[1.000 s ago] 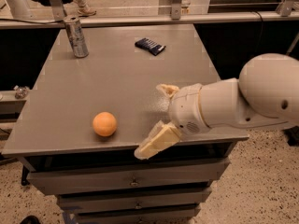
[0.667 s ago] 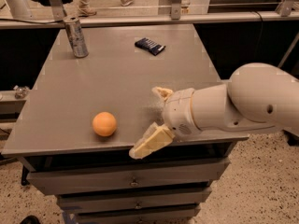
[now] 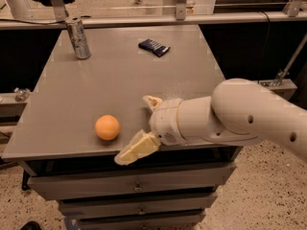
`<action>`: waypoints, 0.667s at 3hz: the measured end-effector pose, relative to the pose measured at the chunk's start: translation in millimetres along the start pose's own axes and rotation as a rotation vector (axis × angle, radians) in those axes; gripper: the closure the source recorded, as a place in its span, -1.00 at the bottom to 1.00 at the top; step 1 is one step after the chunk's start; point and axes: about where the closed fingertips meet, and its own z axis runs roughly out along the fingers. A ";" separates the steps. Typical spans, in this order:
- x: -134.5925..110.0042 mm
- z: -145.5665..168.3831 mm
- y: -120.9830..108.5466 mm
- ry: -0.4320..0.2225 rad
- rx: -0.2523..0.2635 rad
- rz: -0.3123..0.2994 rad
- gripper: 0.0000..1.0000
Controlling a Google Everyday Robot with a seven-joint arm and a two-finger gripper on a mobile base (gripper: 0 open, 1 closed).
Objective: Move orange near rxbar blueberry
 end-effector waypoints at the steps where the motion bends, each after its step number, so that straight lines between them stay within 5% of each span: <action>1: -7.5 12.5 5.0 -0.022 -0.015 0.013 -1.00; 2: -22.0 29.1 8.6 -0.054 -0.036 0.009 -1.00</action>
Offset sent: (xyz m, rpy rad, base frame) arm 0.0090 0.0597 0.0066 0.0985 0.0113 0.0522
